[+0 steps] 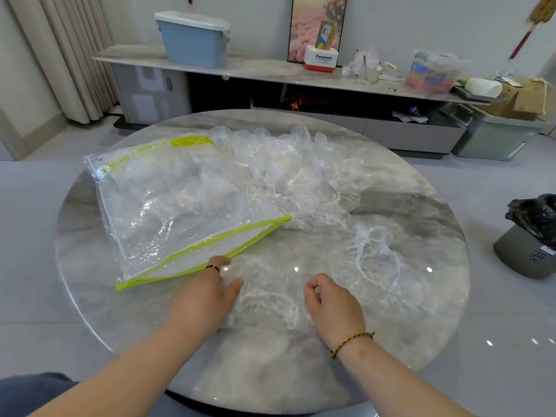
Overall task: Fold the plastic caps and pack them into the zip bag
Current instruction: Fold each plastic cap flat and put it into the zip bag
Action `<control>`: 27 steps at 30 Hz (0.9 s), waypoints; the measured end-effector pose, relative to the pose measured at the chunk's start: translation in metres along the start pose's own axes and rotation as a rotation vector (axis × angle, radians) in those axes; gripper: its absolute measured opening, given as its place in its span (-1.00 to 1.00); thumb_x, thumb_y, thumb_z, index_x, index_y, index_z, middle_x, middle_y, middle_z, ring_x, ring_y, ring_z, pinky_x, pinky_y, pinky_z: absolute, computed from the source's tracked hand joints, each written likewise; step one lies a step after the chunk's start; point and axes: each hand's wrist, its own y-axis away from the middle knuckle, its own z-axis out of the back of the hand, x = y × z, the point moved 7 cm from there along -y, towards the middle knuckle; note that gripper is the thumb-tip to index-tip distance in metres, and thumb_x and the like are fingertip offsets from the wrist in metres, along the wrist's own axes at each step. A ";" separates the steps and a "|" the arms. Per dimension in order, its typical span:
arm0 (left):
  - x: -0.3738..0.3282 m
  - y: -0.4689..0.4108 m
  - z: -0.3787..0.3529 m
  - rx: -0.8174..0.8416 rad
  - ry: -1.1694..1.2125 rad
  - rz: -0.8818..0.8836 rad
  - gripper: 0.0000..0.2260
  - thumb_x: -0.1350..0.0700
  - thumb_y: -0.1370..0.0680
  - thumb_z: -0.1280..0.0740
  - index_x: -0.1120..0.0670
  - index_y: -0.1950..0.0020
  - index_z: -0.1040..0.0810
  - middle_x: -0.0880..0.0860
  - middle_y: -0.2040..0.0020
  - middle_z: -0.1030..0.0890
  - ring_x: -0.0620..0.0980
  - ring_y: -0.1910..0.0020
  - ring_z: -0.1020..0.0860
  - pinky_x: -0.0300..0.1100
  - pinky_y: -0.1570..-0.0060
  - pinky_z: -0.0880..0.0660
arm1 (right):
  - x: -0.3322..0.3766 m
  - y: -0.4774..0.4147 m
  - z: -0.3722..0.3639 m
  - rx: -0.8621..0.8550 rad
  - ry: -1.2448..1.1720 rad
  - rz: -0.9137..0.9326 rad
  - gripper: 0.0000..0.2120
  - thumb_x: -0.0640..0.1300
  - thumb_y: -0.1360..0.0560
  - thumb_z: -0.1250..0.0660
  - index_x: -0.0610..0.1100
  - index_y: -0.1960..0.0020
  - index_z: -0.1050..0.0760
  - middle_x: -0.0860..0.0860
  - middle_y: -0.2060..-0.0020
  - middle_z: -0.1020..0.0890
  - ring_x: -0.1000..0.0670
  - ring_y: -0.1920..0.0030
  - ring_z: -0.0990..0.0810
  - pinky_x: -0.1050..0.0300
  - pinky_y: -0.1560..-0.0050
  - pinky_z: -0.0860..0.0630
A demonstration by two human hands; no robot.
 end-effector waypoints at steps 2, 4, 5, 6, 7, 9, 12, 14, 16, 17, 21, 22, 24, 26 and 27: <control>-0.012 0.001 0.005 -0.133 -0.192 -0.185 -0.65 0.04 -0.55 -0.18 0.02 -0.33 -0.29 0.02 -0.03 -0.52 0.08 0.02 -0.55 -0.12 0.10 -0.46 | 0.002 -0.002 -0.001 0.025 0.070 -0.019 -0.89 -0.11 -0.61 -0.04 -0.01 0.00 -0.34 0.01 0.22 -0.59 0.02 0.25 -0.46 0.15 0.23 -0.43; -0.030 0.008 0.005 -0.285 -0.247 -0.502 -0.66 0.06 -0.46 -0.13 0.06 -0.22 -0.35 0.12 -0.08 -0.60 0.05 -0.01 -0.48 -0.14 0.02 -0.39 | 0.003 -0.003 -0.002 0.045 0.159 -0.032 -0.81 -0.12 -0.61 -0.02 -0.05 -0.17 -0.33 0.07 0.33 -0.49 0.02 0.27 -0.43 0.19 0.32 -0.34; -0.038 0.015 0.002 -0.302 -0.240 -0.638 -0.71 0.07 -0.48 -0.11 0.07 -0.18 -0.38 0.14 -0.08 -0.62 0.04 -0.04 -0.43 -0.16 -0.06 -0.32 | 0.004 -0.004 -0.001 0.033 0.178 -0.035 -0.77 -0.13 -0.61 -0.02 -0.06 -0.25 -0.28 0.10 0.37 -0.43 0.02 0.26 -0.42 0.21 0.28 -0.33; -0.044 0.018 -0.005 -0.262 -0.242 -0.729 -0.75 0.08 -0.55 -0.06 0.06 -0.17 -0.41 0.13 -0.10 -0.62 0.02 -0.08 -0.41 -0.17 -0.15 -0.26 | 0.005 -0.005 0.001 0.001 0.204 -0.039 -0.73 -0.15 -0.60 -0.02 -0.06 -0.29 -0.25 0.12 0.34 -0.43 0.02 0.21 -0.44 0.21 0.14 -0.34; -0.047 0.020 -0.013 -0.199 -0.276 -0.777 -0.70 0.07 -0.62 0.03 0.04 -0.16 -0.46 0.11 -0.13 -0.61 0.01 -0.14 -0.40 -0.17 -0.25 -0.18 | 0.008 -0.004 0.005 -0.066 0.232 -0.024 -0.69 -0.18 -0.59 -0.03 -0.06 -0.32 -0.23 0.12 0.22 -0.49 0.02 0.09 -0.47 0.20 -0.04 -0.32; -0.044 0.018 -0.031 -0.016 -0.415 -0.733 -0.47 0.01 -0.65 0.19 0.05 -0.13 -0.59 0.06 -0.14 -0.61 0.02 -0.22 -0.37 -0.14 -0.33 -0.04 | 0.020 -0.001 0.015 -0.310 0.236 0.112 -0.67 -0.22 -0.52 -0.06 -0.08 -0.26 -0.34 0.03 -0.02 -0.55 -0.01 -0.10 -0.49 0.15 -0.21 -0.30; -0.034 0.010 -0.046 0.193 -0.580 -0.597 -0.34 -0.04 -0.63 0.28 0.09 -0.11 -0.63 0.02 -0.14 -0.62 0.06 -0.23 -0.50 -0.18 -0.34 0.04 | 0.040 0.012 0.008 -0.465 0.129 0.448 -0.70 -0.16 -0.40 -0.08 -0.12 -0.11 -0.38 -0.09 -0.01 -0.62 0.00 -0.08 -0.43 0.14 -0.17 -0.29; -0.037 0.007 -0.044 0.245 -0.530 -0.531 -0.24 -0.16 -0.53 0.38 0.13 -0.34 -0.45 0.05 -0.36 -0.43 0.03 -0.38 -0.35 -0.26 -0.35 0.22 | 0.040 0.015 -0.013 -0.357 0.259 0.493 -0.67 -0.10 -0.40 -0.07 -0.08 -0.15 -0.36 -0.02 -0.08 -0.62 0.03 -0.14 -0.40 0.10 -0.28 -0.12; -0.031 0.004 -0.049 0.236 -0.462 -0.493 -0.11 -0.21 -0.26 0.49 0.03 -0.52 -0.03 -0.06 -0.53 0.02 -0.14 -0.46 0.17 -0.35 -0.23 0.42 | 0.037 0.013 -0.022 -0.268 0.335 0.445 -0.65 -0.06 -0.39 -0.06 -0.02 -0.13 -0.41 0.08 -0.05 -0.64 0.06 -0.14 -0.50 0.06 -0.29 -0.09; -0.029 0.003 -0.051 0.271 -0.448 -0.465 -0.09 -0.20 -0.18 0.51 -0.03 -0.53 0.07 -0.10 -0.52 0.12 -0.19 -0.43 0.27 -0.36 -0.20 0.43 | 0.035 0.011 -0.025 -0.243 0.363 0.427 -0.65 -0.05 -0.38 -0.06 0.02 -0.08 -0.49 0.11 -0.01 -0.65 0.07 -0.09 -0.58 0.05 -0.25 -0.15; -0.028 -0.001 -0.051 0.321 -0.400 -0.437 -0.06 -0.22 -0.14 0.49 -0.10 -0.52 0.02 -0.15 -0.52 0.10 -0.19 -0.49 0.16 -0.32 -0.34 0.29 | 0.030 0.005 -0.028 -0.189 0.359 0.416 -0.64 -0.05 -0.34 -0.06 0.10 0.07 -0.61 0.16 0.06 -0.66 0.08 0.00 -0.64 0.09 -0.14 -0.24; -0.028 -0.003 -0.048 0.314 -0.371 -0.431 -0.06 -0.22 -0.14 0.48 -0.11 -0.51 -0.03 -0.15 -0.52 0.06 -0.19 -0.49 0.12 -0.31 -0.36 0.24 | 0.029 0.006 -0.024 -0.247 0.327 0.427 -0.66 -0.07 -0.33 -0.07 0.09 0.04 -0.56 0.12 0.06 -0.66 0.06 -0.04 -0.59 0.09 -0.15 -0.23; -0.028 -0.006 -0.041 0.309 -0.339 -0.417 -0.06 -0.24 -0.15 0.45 -0.13 -0.46 -0.19 -0.17 -0.51 -0.08 -0.19 -0.48 -0.01 -0.33 -0.36 0.10 | 0.032 0.009 -0.013 -0.331 0.190 0.522 -0.73 -0.13 -0.29 -0.10 -0.01 0.09 -0.49 0.05 0.14 -0.64 0.05 -0.01 -0.46 0.10 -0.17 -0.22; -0.029 -0.009 -0.031 0.279 -0.325 -0.416 -0.13 -0.26 -0.23 0.39 -0.13 -0.35 -0.39 -0.17 -0.44 -0.26 -0.16 -0.42 -0.19 -0.34 -0.30 -0.09 | 0.041 0.016 -0.001 -0.375 0.142 0.658 -0.80 -0.15 -0.25 -0.11 -0.06 0.31 -0.51 0.09 0.36 -0.58 0.09 0.12 -0.41 0.13 -0.16 -0.22; -0.031 -0.010 -0.025 0.257 -0.334 -0.417 -0.23 -0.27 -0.33 0.33 -0.10 -0.28 -0.47 -0.18 -0.39 -0.33 -0.14 -0.37 -0.26 -0.33 -0.24 -0.19 | 0.046 0.018 0.002 -0.336 0.173 0.697 -0.80 -0.13 -0.24 -0.10 -0.03 0.40 -0.50 0.14 0.46 -0.54 0.13 0.19 -0.42 0.13 -0.17 -0.21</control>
